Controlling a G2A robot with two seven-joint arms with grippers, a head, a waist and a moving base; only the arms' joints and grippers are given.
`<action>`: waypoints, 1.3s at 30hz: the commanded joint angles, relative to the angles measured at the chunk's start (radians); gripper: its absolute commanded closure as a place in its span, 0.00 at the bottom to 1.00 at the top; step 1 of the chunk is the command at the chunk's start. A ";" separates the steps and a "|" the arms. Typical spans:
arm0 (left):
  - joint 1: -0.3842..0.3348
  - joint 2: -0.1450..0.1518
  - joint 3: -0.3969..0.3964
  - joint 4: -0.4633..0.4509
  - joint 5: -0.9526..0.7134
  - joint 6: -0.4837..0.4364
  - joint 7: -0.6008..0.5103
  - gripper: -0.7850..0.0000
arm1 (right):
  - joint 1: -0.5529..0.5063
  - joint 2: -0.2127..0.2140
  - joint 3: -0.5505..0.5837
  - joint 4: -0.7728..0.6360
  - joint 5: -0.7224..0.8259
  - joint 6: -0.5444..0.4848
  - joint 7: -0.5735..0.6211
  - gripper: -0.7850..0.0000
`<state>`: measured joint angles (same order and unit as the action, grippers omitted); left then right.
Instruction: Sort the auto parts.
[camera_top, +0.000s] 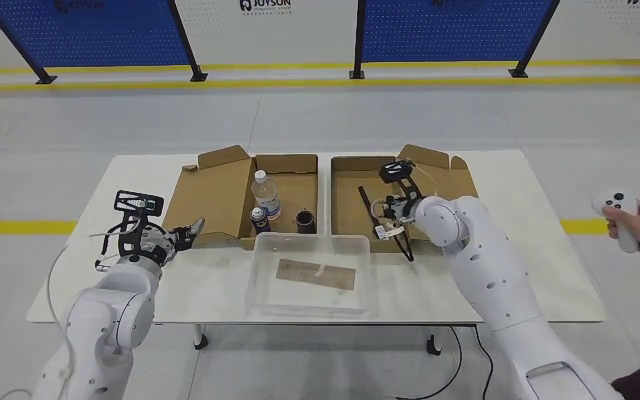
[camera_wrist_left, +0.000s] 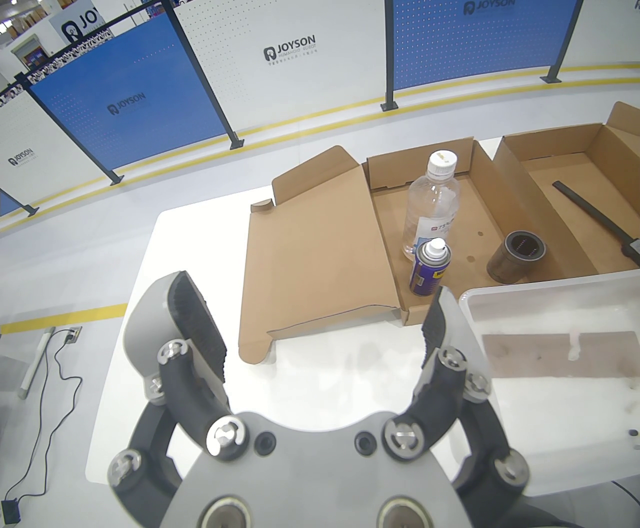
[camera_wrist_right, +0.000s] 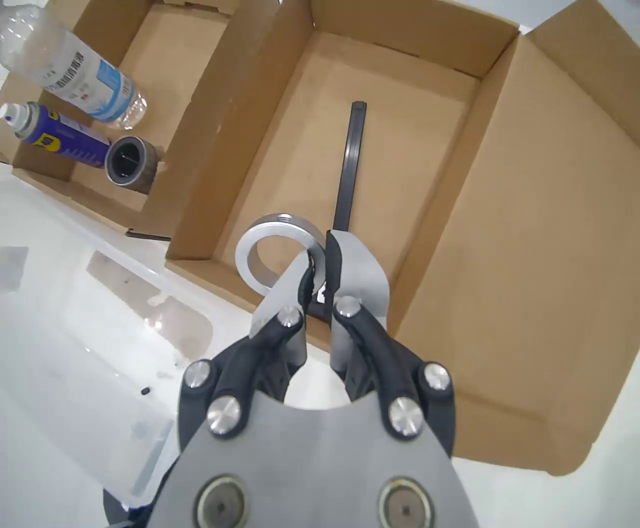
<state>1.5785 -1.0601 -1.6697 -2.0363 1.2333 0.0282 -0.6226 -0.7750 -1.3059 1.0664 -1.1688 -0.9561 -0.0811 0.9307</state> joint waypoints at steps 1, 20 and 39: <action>0.000 0.000 0.000 0.000 0.000 0.000 0.000 0.00 | 0.034 -0.008 -0.023 0.051 0.003 -0.006 0.016 1.00; 0.000 0.000 0.000 0.000 0.000 0.000 0.000 0.00 | 0.241 -0.101 -0.194 0.416 0.117 -0.181 -0.039 0.63; 0.000 0.000 0.000 0.000 0.000 0.000 0.000 0.00 | -0.002 0.008 0.062 -0.049 0.020 -0.238 -0.267 0.00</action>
<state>1.5785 -1.0601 -1.6697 -2.0362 1.2333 0.0282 -0.6226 -0.7360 -1.3059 1.1016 -1.1519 -0.9251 -0.3294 0.6800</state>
